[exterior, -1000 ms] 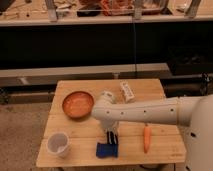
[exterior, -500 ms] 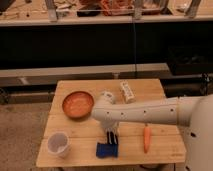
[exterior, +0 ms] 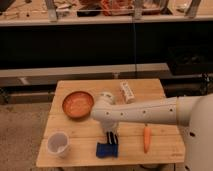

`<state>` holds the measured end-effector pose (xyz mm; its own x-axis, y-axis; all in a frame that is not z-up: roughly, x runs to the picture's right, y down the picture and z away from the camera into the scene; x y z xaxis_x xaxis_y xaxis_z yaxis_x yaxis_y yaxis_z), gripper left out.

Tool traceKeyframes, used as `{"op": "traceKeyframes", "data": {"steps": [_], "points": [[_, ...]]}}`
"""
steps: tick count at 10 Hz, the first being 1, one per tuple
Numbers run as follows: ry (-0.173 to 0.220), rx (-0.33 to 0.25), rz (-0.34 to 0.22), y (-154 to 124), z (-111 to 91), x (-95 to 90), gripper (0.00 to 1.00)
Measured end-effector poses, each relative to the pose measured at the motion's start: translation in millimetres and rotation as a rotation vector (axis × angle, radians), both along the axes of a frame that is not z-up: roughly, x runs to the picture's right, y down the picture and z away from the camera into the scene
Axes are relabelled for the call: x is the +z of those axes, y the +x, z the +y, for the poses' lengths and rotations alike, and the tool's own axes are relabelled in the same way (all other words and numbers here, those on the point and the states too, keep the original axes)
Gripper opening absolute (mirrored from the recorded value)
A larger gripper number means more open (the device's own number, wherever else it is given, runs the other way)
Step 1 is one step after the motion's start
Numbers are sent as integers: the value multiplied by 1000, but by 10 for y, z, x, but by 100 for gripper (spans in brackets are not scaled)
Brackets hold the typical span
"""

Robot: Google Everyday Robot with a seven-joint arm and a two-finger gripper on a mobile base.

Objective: Place the eraser on the white sponge

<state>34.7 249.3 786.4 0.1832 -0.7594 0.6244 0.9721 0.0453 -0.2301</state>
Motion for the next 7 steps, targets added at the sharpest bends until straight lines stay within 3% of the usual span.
{"op": "traceKeyframes", "data": {"steps": [2, 3, 7], "points": [[1, -5, -3, -4, -1, 2, 59], [1, -8, -4, -5, -1, 4, 59], [3, -18, -9, -7, 1, 7, 45]]}}
